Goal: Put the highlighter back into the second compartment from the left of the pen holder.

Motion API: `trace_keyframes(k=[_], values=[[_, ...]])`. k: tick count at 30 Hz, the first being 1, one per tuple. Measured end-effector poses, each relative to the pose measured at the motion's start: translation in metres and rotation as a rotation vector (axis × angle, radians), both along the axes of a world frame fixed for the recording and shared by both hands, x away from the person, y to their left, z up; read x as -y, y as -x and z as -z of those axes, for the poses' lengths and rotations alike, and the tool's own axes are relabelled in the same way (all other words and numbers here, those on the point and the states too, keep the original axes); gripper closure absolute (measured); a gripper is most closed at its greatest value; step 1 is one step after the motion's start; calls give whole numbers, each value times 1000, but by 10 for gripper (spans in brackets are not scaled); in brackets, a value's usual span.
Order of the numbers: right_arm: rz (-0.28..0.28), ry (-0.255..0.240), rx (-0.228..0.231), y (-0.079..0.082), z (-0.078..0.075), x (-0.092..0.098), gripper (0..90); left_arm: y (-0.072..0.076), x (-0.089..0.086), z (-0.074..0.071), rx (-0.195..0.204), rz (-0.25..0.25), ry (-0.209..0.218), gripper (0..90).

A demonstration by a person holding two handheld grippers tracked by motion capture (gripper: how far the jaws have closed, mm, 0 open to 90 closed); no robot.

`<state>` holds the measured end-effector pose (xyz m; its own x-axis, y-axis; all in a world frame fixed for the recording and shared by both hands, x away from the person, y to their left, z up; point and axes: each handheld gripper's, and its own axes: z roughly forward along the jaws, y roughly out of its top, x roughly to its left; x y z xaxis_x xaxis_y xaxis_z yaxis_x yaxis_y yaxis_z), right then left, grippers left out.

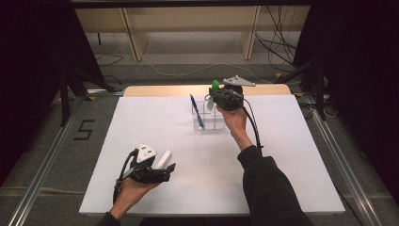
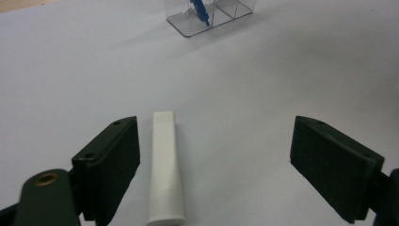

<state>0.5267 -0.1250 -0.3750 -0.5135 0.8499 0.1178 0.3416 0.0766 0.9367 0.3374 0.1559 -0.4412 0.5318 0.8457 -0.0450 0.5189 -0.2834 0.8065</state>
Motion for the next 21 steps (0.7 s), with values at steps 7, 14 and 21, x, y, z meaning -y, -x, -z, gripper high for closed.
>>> trace_keyframes(k=[7,14,21], values=[[-1,31,-15,-3,7,-6,749,-2,-2,0,-3,-5,-7,158],[5,58,-48,-5,15,-10,747,-4,-4,2,-23,-8,-12,158],[13,72,-52,-7,18,-12,745,-9,-9,6,-78,-60,7,163]])
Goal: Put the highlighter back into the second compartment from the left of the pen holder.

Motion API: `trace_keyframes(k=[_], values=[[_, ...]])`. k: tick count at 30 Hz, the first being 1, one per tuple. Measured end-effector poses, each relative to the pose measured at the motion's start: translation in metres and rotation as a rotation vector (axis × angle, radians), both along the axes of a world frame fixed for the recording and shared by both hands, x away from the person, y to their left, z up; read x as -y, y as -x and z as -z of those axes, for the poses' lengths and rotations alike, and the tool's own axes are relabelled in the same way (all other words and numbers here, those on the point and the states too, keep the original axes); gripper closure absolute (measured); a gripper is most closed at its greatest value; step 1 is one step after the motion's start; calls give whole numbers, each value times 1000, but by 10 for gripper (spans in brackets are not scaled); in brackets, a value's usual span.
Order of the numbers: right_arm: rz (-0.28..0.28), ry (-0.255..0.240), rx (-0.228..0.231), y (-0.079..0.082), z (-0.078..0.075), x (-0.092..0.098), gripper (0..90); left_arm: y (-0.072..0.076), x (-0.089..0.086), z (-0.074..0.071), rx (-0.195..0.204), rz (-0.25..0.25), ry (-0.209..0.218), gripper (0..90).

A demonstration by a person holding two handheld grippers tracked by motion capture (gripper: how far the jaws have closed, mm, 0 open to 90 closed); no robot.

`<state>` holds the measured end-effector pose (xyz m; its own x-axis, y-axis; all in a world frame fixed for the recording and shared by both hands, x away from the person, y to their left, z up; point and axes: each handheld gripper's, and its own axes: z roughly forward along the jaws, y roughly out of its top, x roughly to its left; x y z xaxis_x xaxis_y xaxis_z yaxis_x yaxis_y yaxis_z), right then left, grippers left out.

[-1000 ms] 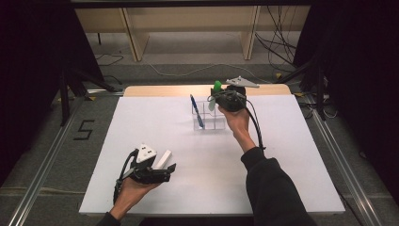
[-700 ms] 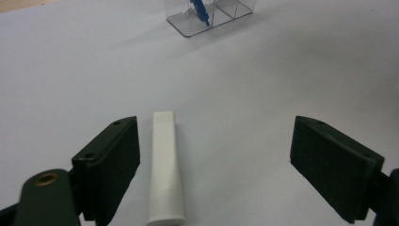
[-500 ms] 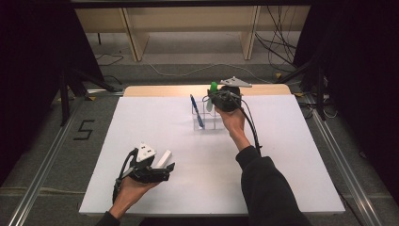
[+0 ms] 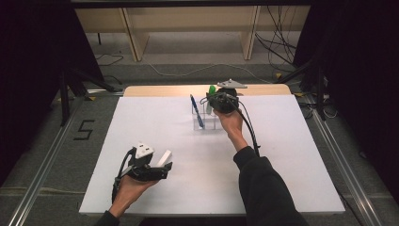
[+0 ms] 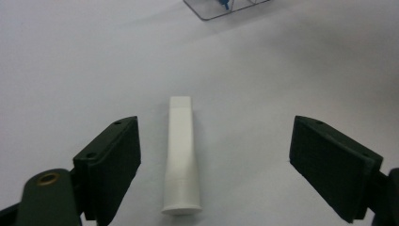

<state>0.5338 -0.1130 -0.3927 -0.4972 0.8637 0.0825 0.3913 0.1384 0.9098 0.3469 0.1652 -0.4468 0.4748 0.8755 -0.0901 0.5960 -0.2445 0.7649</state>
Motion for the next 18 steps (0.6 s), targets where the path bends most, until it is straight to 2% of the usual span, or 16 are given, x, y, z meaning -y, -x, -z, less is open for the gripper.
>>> trace_keyframes(k=[1,4,11,14,18], values=[[1,15,-11,-1,2,0,745,-1,-1,0,-7,-4,4,165],[0,18,-23,-2,5,0,744,-2,-5,0,-20,-18,11,167],[4,28,-38,-3,7,-3,732,-6,-11,-1,-27,-42,34,168],[9,16,-40,-2,5,-1,561,-6,-13,-1,-28,-50,43,168],[10,-14,-38,1,-2,4,457,-7,-12,0,-30,-51,36,168]])
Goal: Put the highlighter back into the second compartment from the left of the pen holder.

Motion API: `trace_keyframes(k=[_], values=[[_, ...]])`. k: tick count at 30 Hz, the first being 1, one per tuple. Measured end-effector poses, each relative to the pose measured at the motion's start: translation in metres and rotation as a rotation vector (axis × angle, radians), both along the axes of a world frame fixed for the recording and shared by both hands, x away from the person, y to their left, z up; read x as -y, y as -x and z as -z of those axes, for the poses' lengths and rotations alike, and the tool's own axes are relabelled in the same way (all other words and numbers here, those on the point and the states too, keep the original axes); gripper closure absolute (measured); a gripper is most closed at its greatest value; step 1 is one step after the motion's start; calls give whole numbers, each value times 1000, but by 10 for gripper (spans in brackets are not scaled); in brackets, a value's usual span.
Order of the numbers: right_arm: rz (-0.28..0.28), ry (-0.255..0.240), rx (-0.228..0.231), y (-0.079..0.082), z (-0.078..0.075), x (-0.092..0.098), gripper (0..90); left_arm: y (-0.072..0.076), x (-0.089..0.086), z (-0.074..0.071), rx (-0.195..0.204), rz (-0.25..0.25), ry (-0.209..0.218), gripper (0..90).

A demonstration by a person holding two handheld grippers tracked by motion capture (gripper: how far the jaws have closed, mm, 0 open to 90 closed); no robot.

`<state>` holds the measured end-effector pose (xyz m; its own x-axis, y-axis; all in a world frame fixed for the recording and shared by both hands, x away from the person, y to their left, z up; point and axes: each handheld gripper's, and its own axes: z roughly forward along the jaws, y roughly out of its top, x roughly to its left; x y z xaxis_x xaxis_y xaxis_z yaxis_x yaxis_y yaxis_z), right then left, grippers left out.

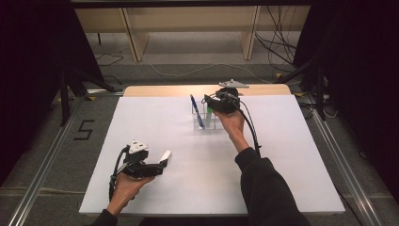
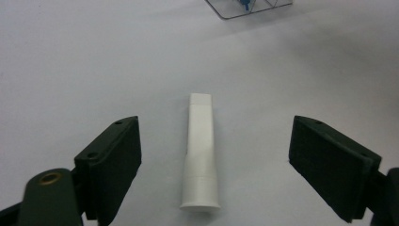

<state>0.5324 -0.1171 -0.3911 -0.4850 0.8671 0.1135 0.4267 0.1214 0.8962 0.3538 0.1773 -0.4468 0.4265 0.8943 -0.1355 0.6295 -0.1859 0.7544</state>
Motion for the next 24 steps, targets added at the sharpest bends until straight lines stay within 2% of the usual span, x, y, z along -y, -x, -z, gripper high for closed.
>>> trace_keyframes(k=[4,6,10,11,13,15,24], values=[[3,4,10,4,-5,3,411,0,0,0,-5,9,-7,168],[-13,1,13,8,-9,6,372,0,0,0,-7,11,-11,168],[-29,7,20,14,-11,9,349,0,0,0,-11,8,-12,168],[-51,4,19,19,-11,11,329,0,1,1,-12,5,-9,168],[-69,14,23,25,-11,14,316,-1,1,1,-17,7,-12,168],[-90,7,26,31,-11,17,312,-1,0,2,-22,18,-24,168],[-140,-11,37,55,-13,30,290,-2,1,3,-26,13,-26,168]])
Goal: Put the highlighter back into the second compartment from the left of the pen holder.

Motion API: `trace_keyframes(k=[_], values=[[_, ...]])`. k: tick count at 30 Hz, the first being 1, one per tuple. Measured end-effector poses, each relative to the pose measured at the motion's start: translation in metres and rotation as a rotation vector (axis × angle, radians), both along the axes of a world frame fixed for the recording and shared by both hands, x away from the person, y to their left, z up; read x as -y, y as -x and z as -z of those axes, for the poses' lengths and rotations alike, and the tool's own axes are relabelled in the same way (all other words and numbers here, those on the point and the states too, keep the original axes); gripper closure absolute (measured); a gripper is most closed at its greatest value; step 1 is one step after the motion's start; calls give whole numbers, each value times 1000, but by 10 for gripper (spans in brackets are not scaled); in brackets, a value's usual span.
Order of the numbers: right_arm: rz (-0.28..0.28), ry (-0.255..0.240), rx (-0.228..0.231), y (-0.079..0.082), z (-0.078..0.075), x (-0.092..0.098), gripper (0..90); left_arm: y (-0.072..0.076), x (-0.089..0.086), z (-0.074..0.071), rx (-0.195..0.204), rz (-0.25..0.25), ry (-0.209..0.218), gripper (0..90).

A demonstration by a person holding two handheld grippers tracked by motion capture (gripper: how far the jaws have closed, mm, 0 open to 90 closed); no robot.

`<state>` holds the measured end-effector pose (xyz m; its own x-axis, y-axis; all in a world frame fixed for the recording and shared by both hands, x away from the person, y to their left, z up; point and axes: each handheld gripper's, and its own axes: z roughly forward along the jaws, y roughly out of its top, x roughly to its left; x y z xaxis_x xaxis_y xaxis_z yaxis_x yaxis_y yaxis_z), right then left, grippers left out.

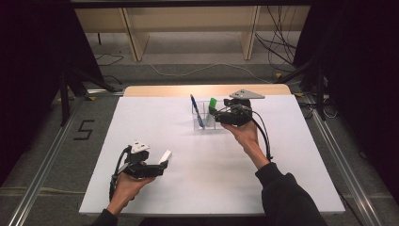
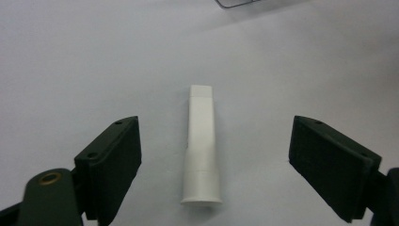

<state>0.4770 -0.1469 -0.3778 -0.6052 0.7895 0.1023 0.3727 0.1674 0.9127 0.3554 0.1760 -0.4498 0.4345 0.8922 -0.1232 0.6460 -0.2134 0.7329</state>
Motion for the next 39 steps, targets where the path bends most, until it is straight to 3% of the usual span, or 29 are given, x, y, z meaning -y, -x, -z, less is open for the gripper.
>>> trace_keyframes(k=[18,31,39], values=[[-91,-1,35,49,2,9,275,-1,1,1,-19,13,-11,168],[-98,-34,25,68,12,23,258,-1,1,1,-34,29,-15,168],[-122,-29,13,80,21,24,248,-1,2,0,-38,37,-13,169]])
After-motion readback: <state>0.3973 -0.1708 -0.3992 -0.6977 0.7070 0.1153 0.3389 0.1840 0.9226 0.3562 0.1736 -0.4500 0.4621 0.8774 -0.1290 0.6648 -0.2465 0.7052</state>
